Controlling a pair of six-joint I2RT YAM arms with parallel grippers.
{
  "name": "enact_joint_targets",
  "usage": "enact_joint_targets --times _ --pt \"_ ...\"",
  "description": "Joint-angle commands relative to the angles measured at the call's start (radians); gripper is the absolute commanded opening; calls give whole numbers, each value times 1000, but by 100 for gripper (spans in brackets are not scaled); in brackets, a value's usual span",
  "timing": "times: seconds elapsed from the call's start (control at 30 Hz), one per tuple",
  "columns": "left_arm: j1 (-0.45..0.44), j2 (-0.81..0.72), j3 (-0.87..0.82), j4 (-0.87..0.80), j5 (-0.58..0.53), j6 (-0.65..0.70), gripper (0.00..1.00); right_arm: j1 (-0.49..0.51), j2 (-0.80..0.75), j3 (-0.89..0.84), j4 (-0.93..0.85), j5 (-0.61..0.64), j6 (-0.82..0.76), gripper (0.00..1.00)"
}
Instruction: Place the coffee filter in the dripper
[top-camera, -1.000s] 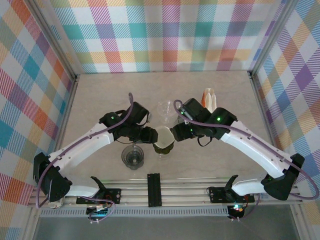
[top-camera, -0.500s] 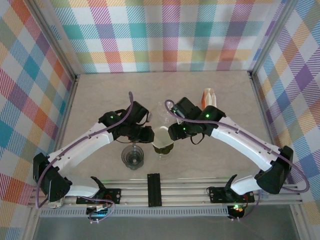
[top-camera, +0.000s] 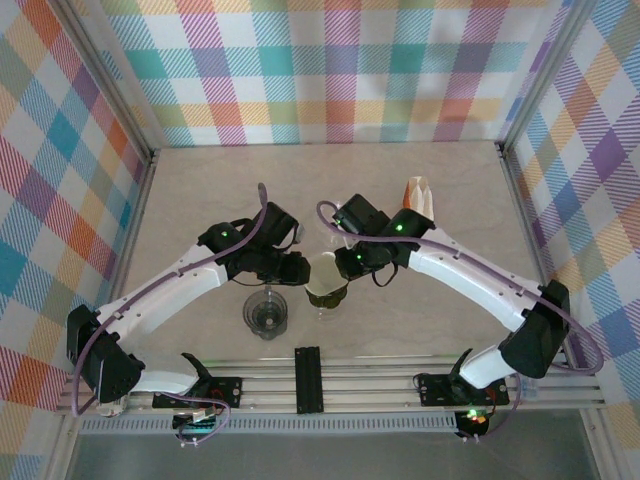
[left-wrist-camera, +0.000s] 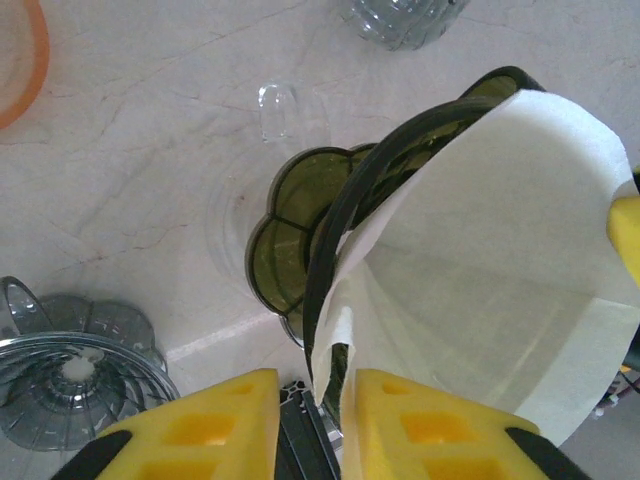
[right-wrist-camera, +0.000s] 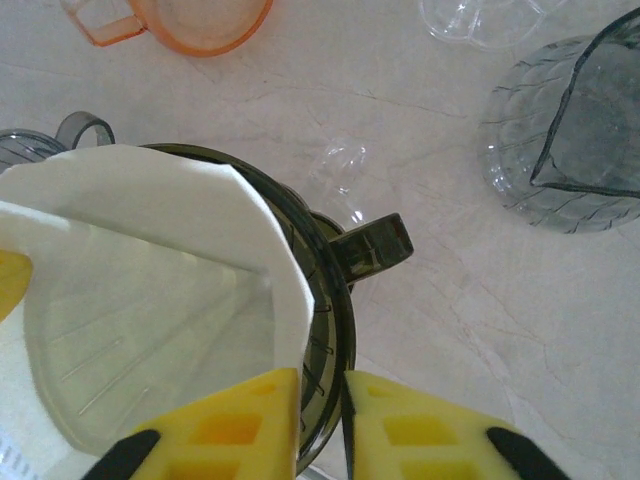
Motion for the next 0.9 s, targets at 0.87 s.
enact_joint_targets --times 0.87 --pt "29 -73 -93 70 -4 -38 29 -3 17 25 11 13 11 46"
